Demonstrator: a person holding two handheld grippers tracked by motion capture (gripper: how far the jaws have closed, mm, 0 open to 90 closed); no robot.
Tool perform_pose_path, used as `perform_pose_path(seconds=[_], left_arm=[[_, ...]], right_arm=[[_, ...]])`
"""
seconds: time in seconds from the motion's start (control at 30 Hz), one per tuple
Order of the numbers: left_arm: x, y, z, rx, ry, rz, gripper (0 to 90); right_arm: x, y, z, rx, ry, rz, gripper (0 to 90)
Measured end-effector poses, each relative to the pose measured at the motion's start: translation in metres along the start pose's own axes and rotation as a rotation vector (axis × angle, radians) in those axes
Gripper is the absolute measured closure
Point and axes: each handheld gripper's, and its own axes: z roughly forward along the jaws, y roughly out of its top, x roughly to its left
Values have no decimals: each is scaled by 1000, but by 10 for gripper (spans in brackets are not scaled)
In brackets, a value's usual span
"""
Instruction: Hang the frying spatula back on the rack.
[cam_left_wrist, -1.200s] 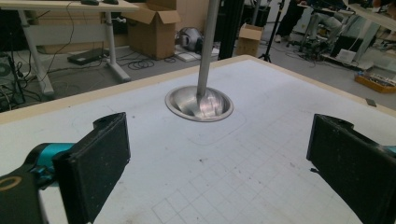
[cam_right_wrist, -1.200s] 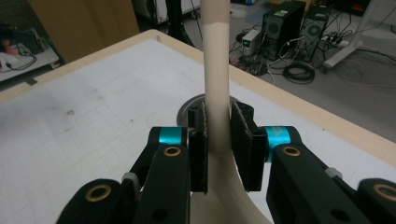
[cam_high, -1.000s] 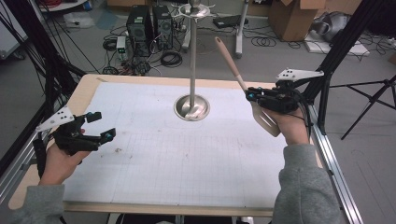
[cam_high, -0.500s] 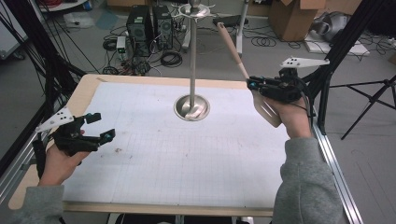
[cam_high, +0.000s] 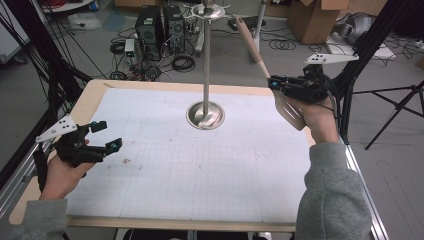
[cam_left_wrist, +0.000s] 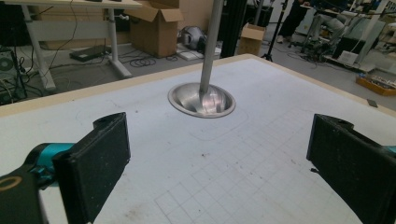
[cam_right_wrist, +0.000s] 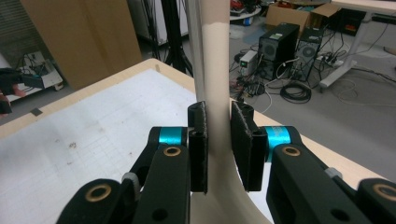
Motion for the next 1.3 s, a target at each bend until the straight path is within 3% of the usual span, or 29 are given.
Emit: perform_pose_path(seconds=[0.4, 1.0, 1.3], left_arm=[[0, 0, -2, -1, 1, -2, 66], [1, -2, -6, 2, 10, -4, 66], [1, -3, -7, 4, 13, -8, 66]], right_arm=[[0, 10, 4, -6, 15, 18, 773], [-4, 10, 18, -8, 47, 45, 773], [-7, 10, 16, -36, 48, 63, 773]])
